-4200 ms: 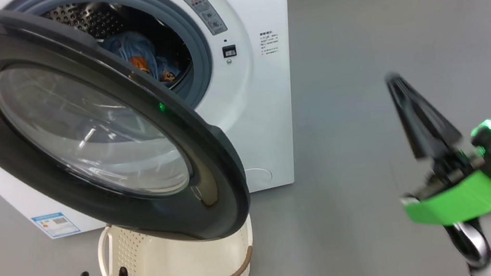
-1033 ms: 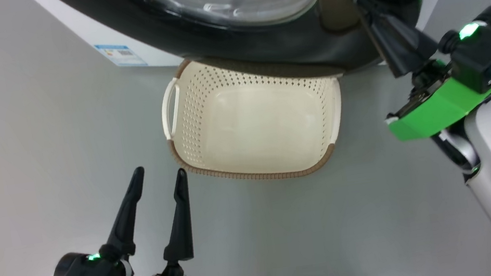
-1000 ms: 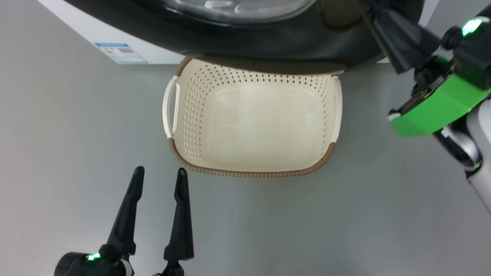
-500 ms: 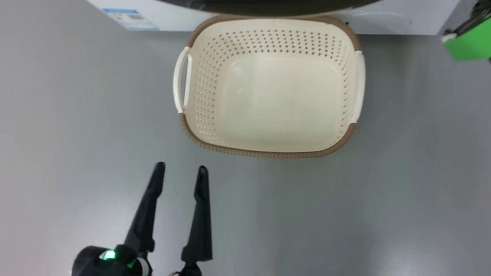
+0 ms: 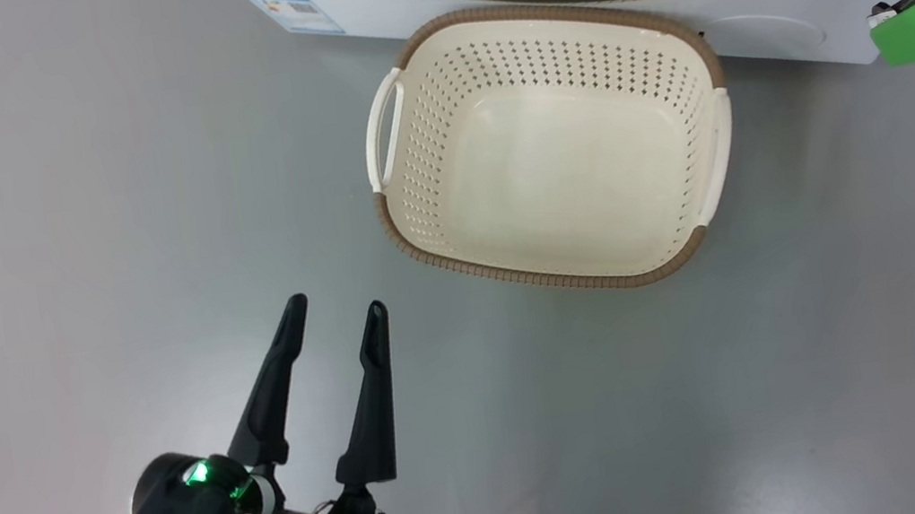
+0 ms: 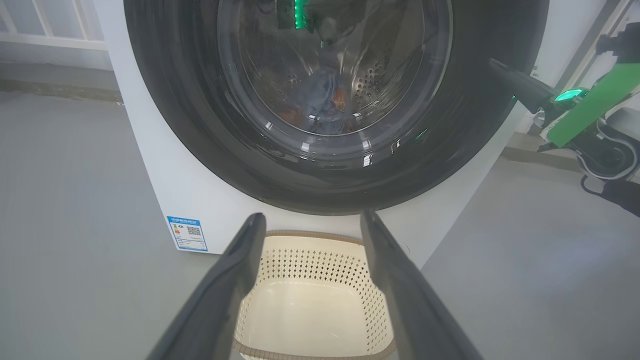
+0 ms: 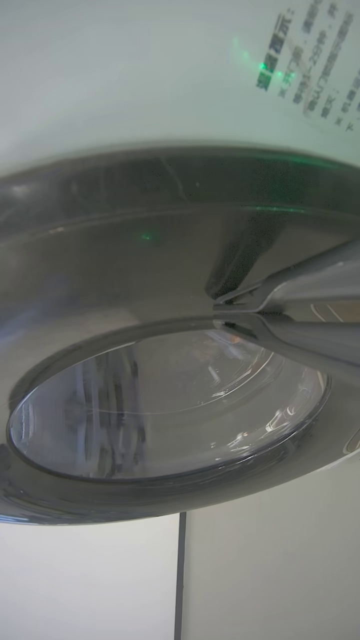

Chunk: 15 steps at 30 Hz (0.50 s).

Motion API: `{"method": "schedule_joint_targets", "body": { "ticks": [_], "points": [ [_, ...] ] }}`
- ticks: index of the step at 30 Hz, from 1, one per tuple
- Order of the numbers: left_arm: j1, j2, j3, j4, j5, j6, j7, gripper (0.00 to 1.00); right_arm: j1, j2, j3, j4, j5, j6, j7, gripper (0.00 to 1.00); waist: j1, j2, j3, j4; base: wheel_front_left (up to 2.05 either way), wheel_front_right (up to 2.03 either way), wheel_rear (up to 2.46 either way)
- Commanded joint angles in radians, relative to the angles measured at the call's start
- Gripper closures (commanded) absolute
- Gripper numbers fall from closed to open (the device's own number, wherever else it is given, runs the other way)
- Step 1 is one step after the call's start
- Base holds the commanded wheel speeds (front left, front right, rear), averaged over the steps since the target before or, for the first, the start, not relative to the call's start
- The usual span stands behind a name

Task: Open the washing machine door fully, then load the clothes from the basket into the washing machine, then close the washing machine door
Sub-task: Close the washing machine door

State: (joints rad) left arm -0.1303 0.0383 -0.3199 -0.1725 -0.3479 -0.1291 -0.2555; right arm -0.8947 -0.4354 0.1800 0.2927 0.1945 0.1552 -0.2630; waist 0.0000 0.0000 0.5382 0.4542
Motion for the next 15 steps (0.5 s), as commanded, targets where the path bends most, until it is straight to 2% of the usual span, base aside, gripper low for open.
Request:
{"method": "schedule_joint_targets", "body": {
  "ticks": [1, 6, 11, 13, 15],
  "points": [
    [-0.019, 0.012, 0.029, -0.028, -0.004, -0.002, -0.006, 0.0, -0.015, -0.013, -0.038, -0.017, 0.001, -0.025, 0.001, 1.0, 0.0, 0.0, -0.012, -0.012, 0.0, 0.0, 0.0],
    [-0.028, 0.012, 0.036, -0.016, 0.003, -0.002, -0.006, 0.0, 0.015, 0.008, -0.03, -0.019, -0.002, -0.025, 0.001, 1.0, 0.0, 0.0, -0.044, -0.042, 0.0, 0.0, 0.0],
    [-0.024, 0.012, 0.077, 0.031, -0.021, -0.002, -0.006, 0.0, 0.062, 0.057, -0.036, -0.039, 0.011, -0.025, 0.001, 0.99, 0.0, 0.0, -0.095, -0.087, 0.0, 0.0, 0.0],
    [-0.02, 0.012, 0.102, 0.06, -0.041, -0.002, -0.006, 0.0, 0.088, 0.077, -0.037, -0.049, 0.015, -0.025, 0.001, 0.95, 0.0, 0.0, -0.123, -0.108, 0.0, 0.0, 0.0],
    [-0.017, 0.012, 0.124, 0.093, -0.042, -0.002, -0.006, 0.0, 0.123, 0.096, -0.037, -0.062, 0.017, -0.025, 0.001, 0.82, 0.0, 0.0, -0.154, -0.129, 0.0, 0.0, 0.0]
  ]
}}
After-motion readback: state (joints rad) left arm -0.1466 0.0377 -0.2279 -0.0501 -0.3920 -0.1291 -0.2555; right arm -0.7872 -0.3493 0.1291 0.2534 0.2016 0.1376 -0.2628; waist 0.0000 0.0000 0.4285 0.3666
